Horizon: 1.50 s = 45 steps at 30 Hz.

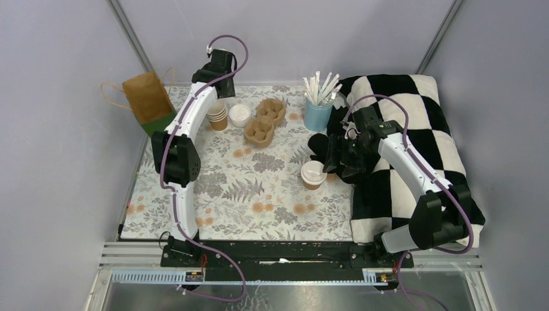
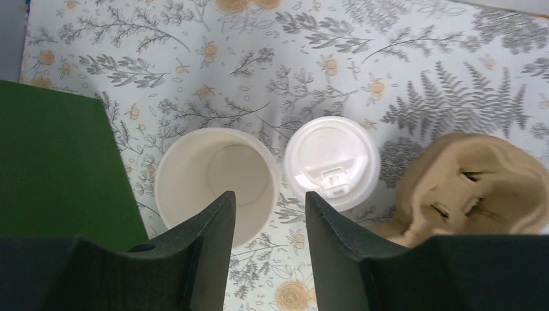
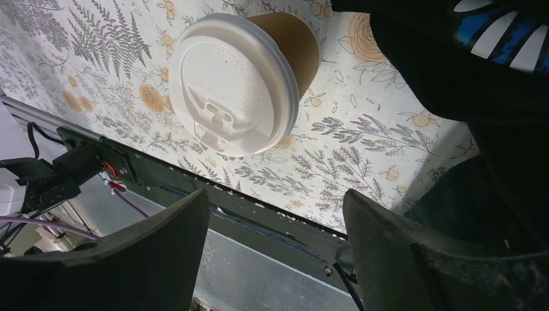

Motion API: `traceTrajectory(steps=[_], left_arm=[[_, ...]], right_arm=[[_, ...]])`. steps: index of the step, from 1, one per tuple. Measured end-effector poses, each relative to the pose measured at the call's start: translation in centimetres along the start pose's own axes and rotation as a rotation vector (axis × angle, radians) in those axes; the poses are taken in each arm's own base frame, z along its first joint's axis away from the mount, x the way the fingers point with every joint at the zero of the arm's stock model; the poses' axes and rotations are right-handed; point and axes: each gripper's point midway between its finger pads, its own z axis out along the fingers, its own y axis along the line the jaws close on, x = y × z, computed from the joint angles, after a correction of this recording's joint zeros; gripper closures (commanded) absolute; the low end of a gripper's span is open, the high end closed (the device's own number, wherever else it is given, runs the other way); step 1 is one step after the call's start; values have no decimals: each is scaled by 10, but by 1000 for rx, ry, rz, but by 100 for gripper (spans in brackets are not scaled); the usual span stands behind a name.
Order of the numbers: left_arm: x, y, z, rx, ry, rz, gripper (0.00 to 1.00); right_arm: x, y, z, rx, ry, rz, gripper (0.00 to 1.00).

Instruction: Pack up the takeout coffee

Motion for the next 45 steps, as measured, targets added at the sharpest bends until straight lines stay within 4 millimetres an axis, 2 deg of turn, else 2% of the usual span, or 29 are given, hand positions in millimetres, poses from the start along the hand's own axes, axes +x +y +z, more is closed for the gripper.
traceTrajectory(steps=[4, 8, 12, 17, 27, 31, 35, 41, 45], left_arm=[[13, 13, 17, -29, 53, -9, 54], [31, 15, 30, -22, 116, -10, 51], [39, 12, 34, -7, 147, -16, 59], [40, 11, 34, -4, 148, -19, 65], [39, 11, 34, -5, 145, -24, 88], [38, 11, 35, -7, 144, -22, 92], [38, 12, 34, -7, 144, -20, 100], [37, 13, 32, -9, 146, -13, 100], [24, 15, 21, -19, 128, -11, 100]], right_arm=[[-1, 0, 0, -1, -2, -1, 19], [-1, 0, 1, -1, -1, 0, 19], [-1, 0, 1, -1, -1, 0, 19], [-1, 0, 2, -1, -1, 0, 20], [-1, 0, 2, -1, 2, 2, 20], [-2, -1, 4, 1, 6, 3, 20], [-2, -1, 4, 0, 7, 4, 20], [-2, 0, 4, -3, 8, 4, 20], [-2, 0, 4, -3, 8, 4, 20]])
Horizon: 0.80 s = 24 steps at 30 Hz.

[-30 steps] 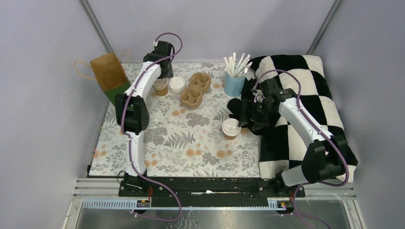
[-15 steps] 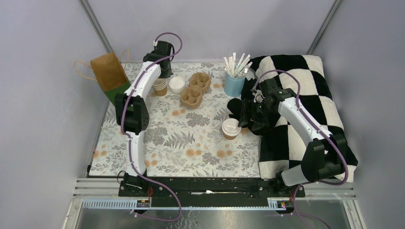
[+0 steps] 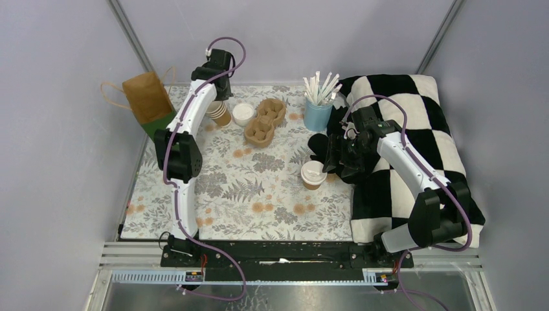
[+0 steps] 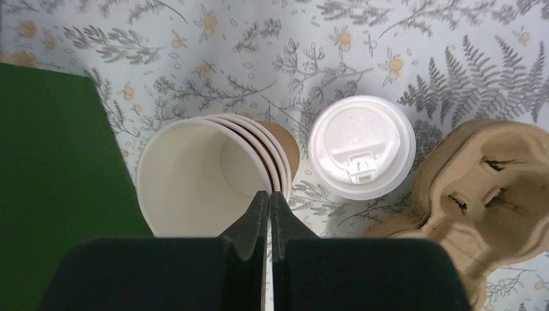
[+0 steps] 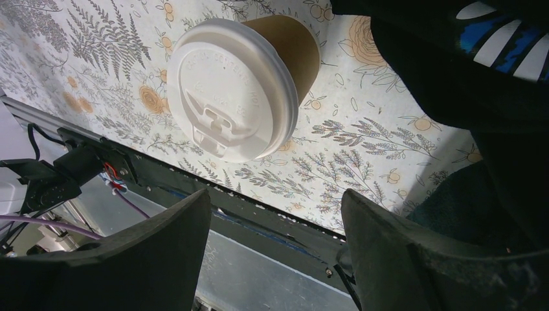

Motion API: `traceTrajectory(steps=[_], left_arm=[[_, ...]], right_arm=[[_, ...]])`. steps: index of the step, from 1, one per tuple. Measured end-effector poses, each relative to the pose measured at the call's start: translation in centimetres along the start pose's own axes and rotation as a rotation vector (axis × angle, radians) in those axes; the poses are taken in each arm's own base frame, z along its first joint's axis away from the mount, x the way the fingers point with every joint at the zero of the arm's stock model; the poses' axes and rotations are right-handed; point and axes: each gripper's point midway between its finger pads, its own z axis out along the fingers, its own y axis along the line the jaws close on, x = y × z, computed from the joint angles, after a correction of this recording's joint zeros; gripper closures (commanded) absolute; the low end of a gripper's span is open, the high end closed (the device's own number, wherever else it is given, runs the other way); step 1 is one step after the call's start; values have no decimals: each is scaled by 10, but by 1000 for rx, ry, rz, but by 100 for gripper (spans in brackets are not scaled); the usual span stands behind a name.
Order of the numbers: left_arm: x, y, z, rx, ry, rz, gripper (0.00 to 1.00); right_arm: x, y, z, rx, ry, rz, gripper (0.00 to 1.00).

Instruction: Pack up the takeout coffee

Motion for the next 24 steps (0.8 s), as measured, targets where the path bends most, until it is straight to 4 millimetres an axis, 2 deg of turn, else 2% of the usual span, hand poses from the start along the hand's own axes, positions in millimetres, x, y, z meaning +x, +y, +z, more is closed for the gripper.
traceTrajectory(steps=[4, 11, 15, 20, 24], left_arm=[[-12, -1, -9, -9, -35, 2, 100], [-4, 2, -17, -50, -10, 51, 100], [-3, -5, -21, -79, -16, 89, 100], [13, -16, -22, -115, 0, 154, 100], [22, -17, -24, -158, 24, 183, 100]], right_arm=[[0, 0, 0, -2, 0, 0, 21], [0, 1, 0, -4, 0, 0, 21], [-1, 1, 0, -5, -5, -1, 21], [-1, 2, -1, -7, -10, 0, 21], [-2, 2, -1, -7, -10, 0, 21]])
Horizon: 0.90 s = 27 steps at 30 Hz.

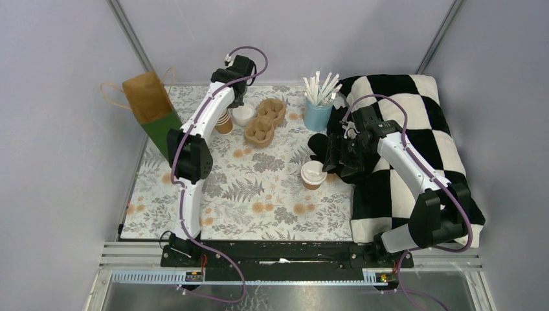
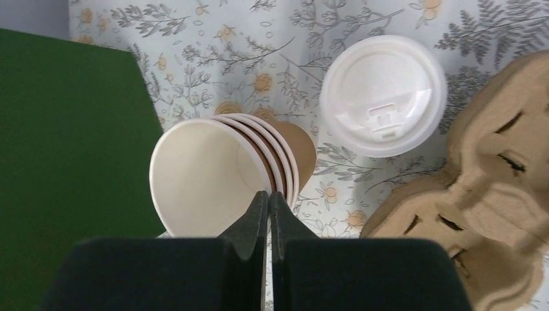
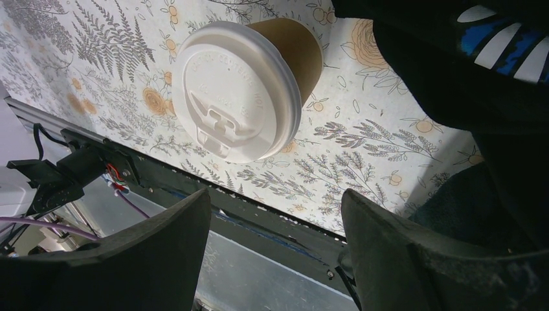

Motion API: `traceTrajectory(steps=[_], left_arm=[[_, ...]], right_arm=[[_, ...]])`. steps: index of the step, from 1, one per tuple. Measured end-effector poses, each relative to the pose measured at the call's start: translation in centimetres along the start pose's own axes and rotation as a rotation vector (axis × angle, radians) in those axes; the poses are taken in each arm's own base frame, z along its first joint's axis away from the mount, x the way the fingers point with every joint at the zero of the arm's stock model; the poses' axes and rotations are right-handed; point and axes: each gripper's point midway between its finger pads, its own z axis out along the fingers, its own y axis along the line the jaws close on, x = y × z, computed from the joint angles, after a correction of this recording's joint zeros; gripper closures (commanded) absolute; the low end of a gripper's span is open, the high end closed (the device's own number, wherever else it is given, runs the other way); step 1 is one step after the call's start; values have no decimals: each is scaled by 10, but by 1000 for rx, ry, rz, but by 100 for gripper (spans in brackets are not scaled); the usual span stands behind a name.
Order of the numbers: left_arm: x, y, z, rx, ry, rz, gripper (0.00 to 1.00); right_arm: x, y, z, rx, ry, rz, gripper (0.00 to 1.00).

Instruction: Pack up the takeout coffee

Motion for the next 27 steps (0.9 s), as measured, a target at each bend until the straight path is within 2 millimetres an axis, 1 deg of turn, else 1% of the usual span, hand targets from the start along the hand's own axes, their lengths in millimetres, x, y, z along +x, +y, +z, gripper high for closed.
traceTrajectory(steps=[5, 9, 11, 14, 17, 20, 21, 25, 27], left_arm=[[9, 12, 0, -68, 28, 12, 100], [9, 17, 2, -79, 38, 2, 100], [8, 16, 2, -81, 15, -5, 100], [20, 22, 0, -93, 58, 3, 100], [19, 24, 1, -115, 47, 0, 100], [26, 30, 0, -139, 54, 4, 100], [24, 31, -4, -147, 59, 7, 100], [2, 33, -13, -148, -19, -23, 100], [-3, 33, -20, -146, -19, -30, 100]], right_arm=[[0, 0, 0, 0, 0, 0, 21], [0, 1, 0, -7, 2, 3, 21], [1, 3, 0, -14, 5, 3, 21], [0, 4, 0, -18, 4, 3, 21], [0, 4, 0, -18, 5, 3, 21], [0, 4, 0, -22, 4, 7, 21], [0, 5, 0, -25, 2, 7, 21], [-1, 5, 0, -25, 1, 6, 22], [-2, 6, 0, -28, -2, 5, 21]])
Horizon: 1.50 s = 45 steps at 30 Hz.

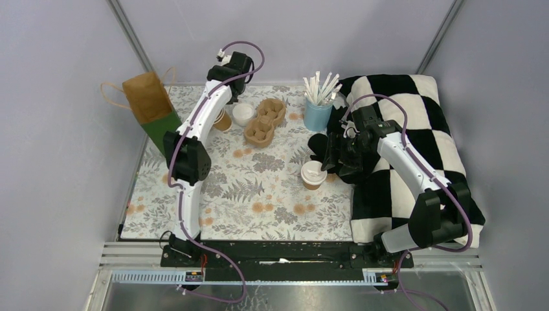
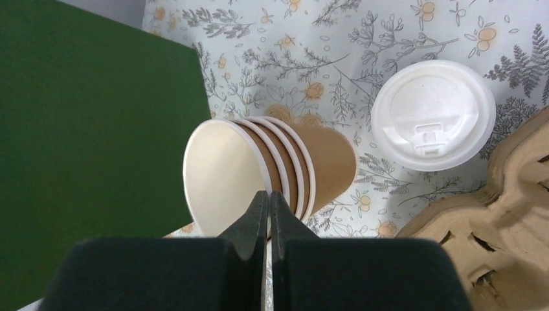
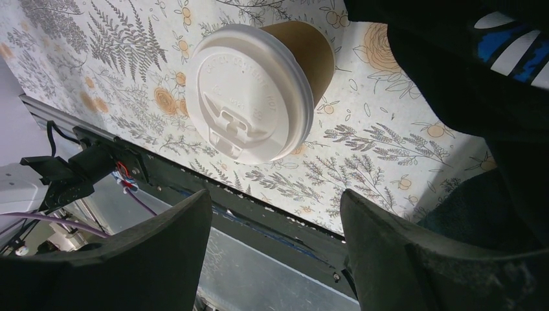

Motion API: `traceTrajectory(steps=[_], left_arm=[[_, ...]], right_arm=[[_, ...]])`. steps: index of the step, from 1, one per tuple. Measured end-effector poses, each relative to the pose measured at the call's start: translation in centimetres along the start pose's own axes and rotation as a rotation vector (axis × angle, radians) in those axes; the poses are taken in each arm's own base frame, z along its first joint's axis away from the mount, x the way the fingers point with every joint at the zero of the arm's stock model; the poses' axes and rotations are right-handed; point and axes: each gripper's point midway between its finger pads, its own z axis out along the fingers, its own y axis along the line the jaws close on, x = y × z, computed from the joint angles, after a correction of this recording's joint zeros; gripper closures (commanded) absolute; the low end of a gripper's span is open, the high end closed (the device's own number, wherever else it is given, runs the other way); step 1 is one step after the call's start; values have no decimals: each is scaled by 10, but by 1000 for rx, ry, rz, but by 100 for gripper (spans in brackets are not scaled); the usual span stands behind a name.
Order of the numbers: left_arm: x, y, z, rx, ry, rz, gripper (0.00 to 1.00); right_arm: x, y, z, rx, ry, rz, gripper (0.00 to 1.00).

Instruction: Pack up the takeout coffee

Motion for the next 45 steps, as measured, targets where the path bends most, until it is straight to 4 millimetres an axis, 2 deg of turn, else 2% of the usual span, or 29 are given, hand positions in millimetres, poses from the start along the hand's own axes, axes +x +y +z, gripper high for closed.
traceTrajectory(steps=[2, 5, 8, 11, 19, 24, 31, 39, 42, 45], left_arm=[[-5, -2, -1, 1, -31, -7, 100], [6, 5, -4, -20, -1, 15, 100], [10, 3, -3, -38, -14, 29, 100], [26, 4, -5, -66, 28, 70, 100], [22, -6, -13, -71, -15, 90, 100], [23, -5, -17, -66, -7, 96, 100], [-12, -10, -54, -13, -106, 37, 100], [-8, -24, -90, 24, -141, 57, 100], [-3, -23, -123, 75, -184, 62, 100], [20, -18, -170, 176, -248, 95, 100]], right_arm=[[0, 0, 0, 0, 0, -1, 21], [-1, 0, 0, -1, -3, -2, 21], [0, 0, 0, -1, -3, -2, 21], [0, 0, 1, -2, -4, -2, 21], [0, 0, 1, -2, -3, -4, 22], [0, 0, 1, -3, -3, -5, 22], [0, 1, 1, -3, -3, -5, 22], [0, 3, -4, -10, -21, -15, 21], [0, 6, -8, -16, -38, -24, 21], [-1, 9, -14, -24, -60, -36, 21]])
